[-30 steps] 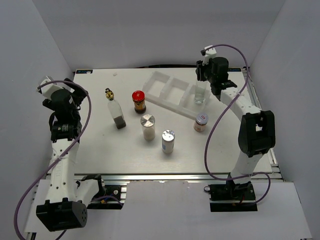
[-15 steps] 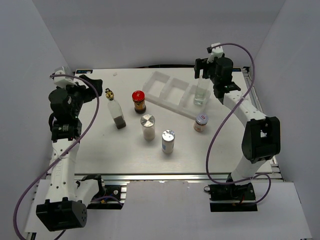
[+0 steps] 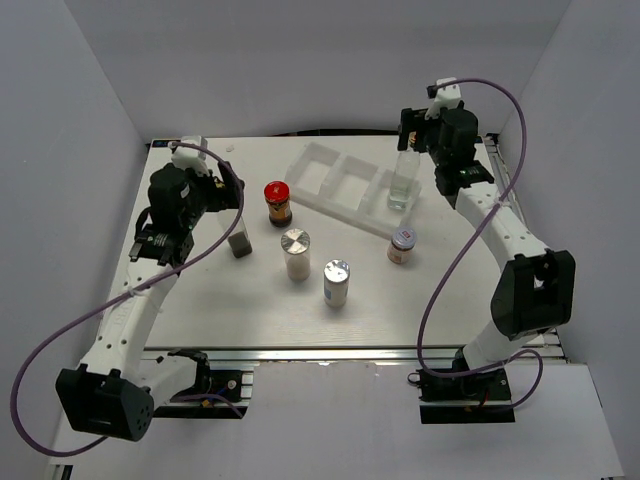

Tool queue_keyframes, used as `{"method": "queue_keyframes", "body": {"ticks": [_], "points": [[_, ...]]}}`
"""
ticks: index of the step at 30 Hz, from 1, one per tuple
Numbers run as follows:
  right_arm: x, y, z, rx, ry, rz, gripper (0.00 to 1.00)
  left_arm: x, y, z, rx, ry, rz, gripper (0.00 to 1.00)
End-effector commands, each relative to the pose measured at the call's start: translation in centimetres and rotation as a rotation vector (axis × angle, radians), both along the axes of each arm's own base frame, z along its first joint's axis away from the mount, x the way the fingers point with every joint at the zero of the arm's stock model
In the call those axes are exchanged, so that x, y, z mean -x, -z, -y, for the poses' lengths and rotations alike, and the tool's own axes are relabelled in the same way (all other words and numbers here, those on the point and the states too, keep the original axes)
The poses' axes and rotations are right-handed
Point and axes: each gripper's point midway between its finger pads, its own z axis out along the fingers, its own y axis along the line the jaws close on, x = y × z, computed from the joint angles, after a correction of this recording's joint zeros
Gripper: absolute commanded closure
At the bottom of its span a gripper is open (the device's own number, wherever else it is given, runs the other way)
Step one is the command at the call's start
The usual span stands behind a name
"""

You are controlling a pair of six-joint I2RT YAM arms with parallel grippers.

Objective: Organize the condiment bottles

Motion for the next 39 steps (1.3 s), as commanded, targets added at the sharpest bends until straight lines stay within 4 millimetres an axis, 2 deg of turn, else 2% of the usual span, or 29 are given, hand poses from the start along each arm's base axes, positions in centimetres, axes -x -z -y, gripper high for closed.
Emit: {"method": "queue_keyframes", "body": {"ticks": [1, 5, 7, 8, 10, 12, 13, 14, 15, 17, 18, 19, 20, 24, 25, 26, 27, 28, 29, 31, 32, 33, 34, 35, 36, 37, 38, 39], "points": [[1.3, -7.3, 1.2, -0.023, 0.032, 0.146, 0.1, -0.8, 1.1, -2.9, -0.108, -0.143, -0.056, 0.02], [2.9, -9.6, 1.6, -0.022, 0.032, 0.194, 0.11, -1.7, 3.3, -3.6, -0.141, -0.201, -0.13, 0.03], [3.5, -10.0, 1.9, -0.02, 0.037, 0.201, 0.1, -2.1, 3.8, -3.4, -0.136, -0.194, -0.133, 0.09], [4.2, -10.8, 2.1, -0.016, 0.04, 0.22, 0.11, -2.2, 4.3, -3.0, -0.131, -0.18, -0.14, 0.12], [4.7, -10.5, 2.8, -0.006, 0.067, 0.217, 0.11, -2.5, 4.4, -2.5, -0.119, -0.164, -0.129, 0.24], [5.6, -11.0, 4.3, -0.008, 0.144, 0.22, 0.11, -2.5, 4.6, -1.9, -0.116, -0.138, -0.123, 0.3], [5.9, -10.2, 5.3, -0.005, 0.194, 0.192, 0.11, -2.8, 4.3, -1.7, -0.111, -0.136, -0.103, 0.37], [6.8, -10.5, 6.5, -0.019, 0.253, 0.192, 0.11, -2.8, 4.4, -1.6, -0.112, -0.132, -0.1, 0.41], [7.4, -10.1, 8.7, -0.04, 0.387, 0.178, 0.11, -2.9, 4.5, -1.5, -0.112, -0.132, -0.096, 0.44], [9.4, -8.8, 11.7, -0.029, 0.549, 0.146, 0.11, -3.0, 4.4, -1.3, -0.112, -0.127, -0.084, 0.5], [10.2, -8.5, 12.4, -0.058, 0.589, 0.146, 0.11, -3.0, 4.3, -1.3, -0.115, -0.123, -0.079, 0.52], [11.6, -7.7, 13.2, -0.067, 0.626, 0.142, 0.11, -3.1, 4.1, -1.2, -0.115, -0.12, -0.074, 0.61], [12.5, -7.2, 13.9, -0.096, 0.674, 0.14, 0.11, -3.1, 4.0, -1.1, -0.124, -0.117, -0.075, 0.66], [15.9, -5.3, 15.3, -0.139, 0.733, 0.111, 0.11, -3.0, 3.3, -1.0, -0.13, -0.115, -0.063, 0.93], [16.8, -5.5, 15.5, -0.182, 0.742, 0.123, 0.11, -3.1, 2.5, -1.0, -0.127, -0.12, -0.049, 0.99], [17.4, -3.9, 15.6, -0.17, 0.75, 0.09, 0.11, -3.2, 2.0, -1.0, -0.121, -0.123, -0.037, 1.0], [17.8, -3.4, 15.8, -0.172, 0.753, 0.081, 0.11, -3.3, 1.4, -0.8, -0.107, -0.124, -0.025, 1.0], [18.5, -3.3, 16.0, -0.195, 0.761, 0.088, 0.11, -3.6, -0.2, -0.3, -0.086, -0.109, 0.013, 1.0], [18.8, -2.0, 16.3, -0.185, 0.776, 0.067, 0.11, -3.7, -1.1, 0.0, -0.073, -0.097, 0.033, 1.0], [19.6, -1.6, 16.5, -0.203, 0.779, 0.073, 0.11, -4.3, -3.1, 0.5, -0.035, -0.091, 0.078, 1.0], [19.6, -1.3, 16.2, -0.218, 0.762, 0.071, 0.11, -4.6, -5.4, 0.8, -0.014, -0.085, 0.122, 1.0], [19.7, -0.4, 16.3, -0.218, 0.764, 0.059, 0.11, -4.9, -6.5, 1.0, 0.006, -0.084, 0.138, 1.0], [20.0, -0.4, 16.3, -0.228, 0.757, 0.062, 0.11, -5.5, -6.8, 1.3, 0.014, -0.081, 0.136, 1.0], [19.9, -0.1, 16.1, -0.233, 0.746, 0.057, 0.1, -5.8, -9.2, 1.5, 0.033, -0.079, 0.178, 1.0], [20.0, 0.3, 16.1, -0.229, 0.743, 0.048, 0.11, -6.7, -9.1, 1.8, 0.039, -0.079, 0.162, 1.0], [20.0, 0.3, 15.9, -0.235, 0.732, 0.049, 0.11, -7.0, -9.8, 2.0, 0.043, -0.074, 0.172, 1.0], [20.0, 0.4, 15.8, -0.237, 0.727, 0.046, 0.11, -7.2, -11.9, 2.2, 0.053, -0.072, 0.21, 1.0], [19.9, 0.6, 15.7, -0.236, 0.722, 0.043, 0.11, -7.5, -12.4, 2.3, 0.053, -0.071, 0.214, 1.0]]}}
